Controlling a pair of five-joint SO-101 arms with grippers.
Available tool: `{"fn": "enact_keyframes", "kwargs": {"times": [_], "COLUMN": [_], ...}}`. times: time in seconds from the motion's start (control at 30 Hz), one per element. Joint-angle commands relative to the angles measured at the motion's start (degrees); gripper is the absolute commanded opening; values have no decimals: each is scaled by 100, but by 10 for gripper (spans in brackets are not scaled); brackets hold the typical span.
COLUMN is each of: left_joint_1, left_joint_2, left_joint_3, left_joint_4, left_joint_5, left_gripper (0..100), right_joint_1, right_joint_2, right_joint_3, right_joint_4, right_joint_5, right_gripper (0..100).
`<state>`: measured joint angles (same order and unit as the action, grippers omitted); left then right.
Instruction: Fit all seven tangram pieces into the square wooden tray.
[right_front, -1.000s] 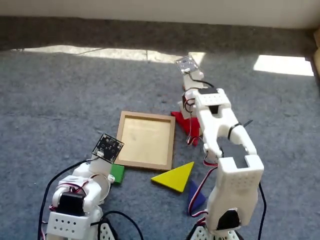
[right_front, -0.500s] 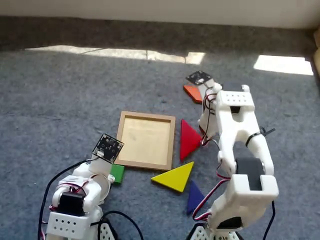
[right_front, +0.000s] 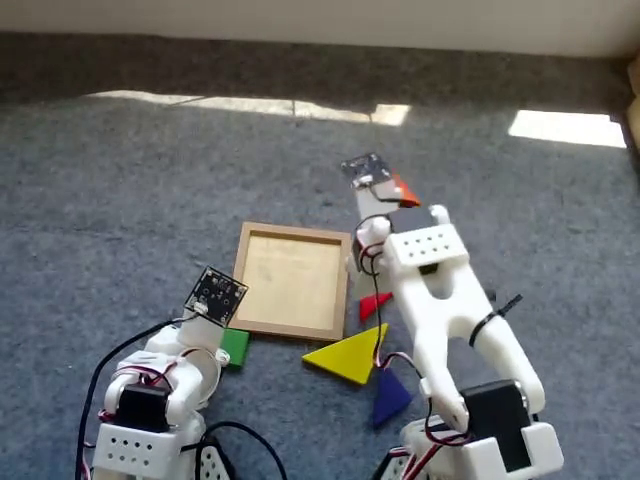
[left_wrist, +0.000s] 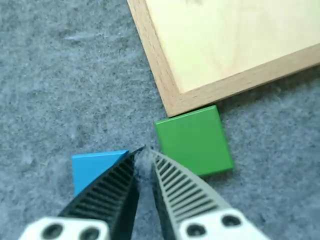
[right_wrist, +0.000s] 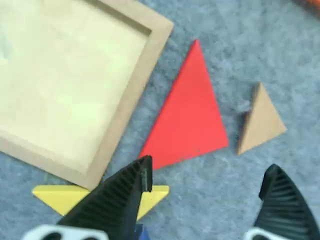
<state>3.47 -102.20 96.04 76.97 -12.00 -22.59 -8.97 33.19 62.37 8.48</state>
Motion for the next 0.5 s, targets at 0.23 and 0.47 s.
{"fn": "enact_keyframes", "kwargs": {"times": [0.23,0.47], "left_joint_1": [48,48], "left_joint_2": [-198,-198], "left_joint_3": [101,101], "left_joint_4": [35,35], "left_joint_5": [-53,-53], "left_gripper": [7,7], "right_joint_1": [-242,-233], "right_joint_2": [242,760], "right_joint_3": [1103,1095], "right_joint_4": [-2070,-2070], "right_joint_5": [-404,-378], "right_gripper": [335,335]}}
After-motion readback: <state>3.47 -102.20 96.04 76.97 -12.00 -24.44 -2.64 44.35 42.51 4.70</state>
